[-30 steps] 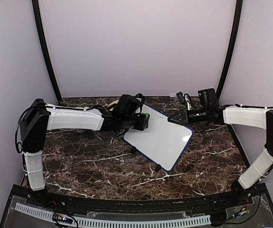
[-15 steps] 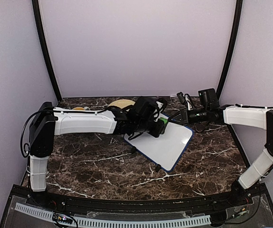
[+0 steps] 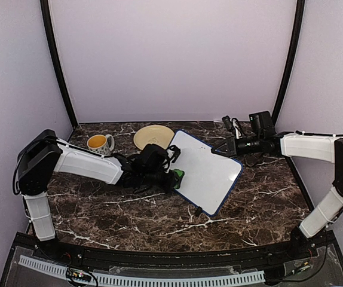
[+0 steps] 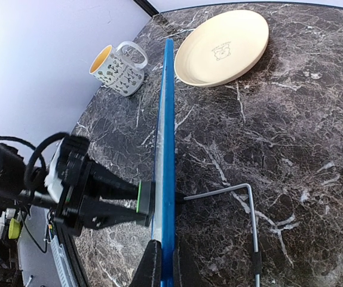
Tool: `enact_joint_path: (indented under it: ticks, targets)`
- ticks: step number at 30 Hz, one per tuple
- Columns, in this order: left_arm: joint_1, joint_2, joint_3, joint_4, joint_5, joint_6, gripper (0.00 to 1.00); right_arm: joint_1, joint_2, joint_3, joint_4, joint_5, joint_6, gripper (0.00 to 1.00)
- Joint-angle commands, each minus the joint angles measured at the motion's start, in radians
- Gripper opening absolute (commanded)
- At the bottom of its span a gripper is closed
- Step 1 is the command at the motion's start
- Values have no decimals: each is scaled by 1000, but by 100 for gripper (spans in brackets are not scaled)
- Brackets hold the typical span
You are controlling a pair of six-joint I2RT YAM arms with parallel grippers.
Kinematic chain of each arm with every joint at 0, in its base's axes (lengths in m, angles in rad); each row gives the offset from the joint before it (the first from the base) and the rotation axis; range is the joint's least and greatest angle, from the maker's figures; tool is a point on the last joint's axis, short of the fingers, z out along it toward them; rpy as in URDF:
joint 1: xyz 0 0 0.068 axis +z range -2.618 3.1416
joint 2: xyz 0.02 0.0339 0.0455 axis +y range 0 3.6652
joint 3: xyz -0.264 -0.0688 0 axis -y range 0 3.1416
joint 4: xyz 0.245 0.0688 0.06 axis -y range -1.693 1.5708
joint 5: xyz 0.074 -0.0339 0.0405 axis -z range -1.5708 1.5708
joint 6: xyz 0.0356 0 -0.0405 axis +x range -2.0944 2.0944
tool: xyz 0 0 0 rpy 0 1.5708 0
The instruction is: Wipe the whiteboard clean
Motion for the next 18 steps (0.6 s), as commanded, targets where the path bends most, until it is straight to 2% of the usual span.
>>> enact_joint_path:
  ticks: [1,7,18]
  targets:
    - [98,-35,-101,77,-52,-58,0,28,11,0,-71,-28,-68,0]
    - [129,-97,-72,81,-51,-25,0,28,13,0,-85,-17,-80,0]
    - [155,-225,-52,-6,-31,6,0,26,17,8,-109,2,-90,0]
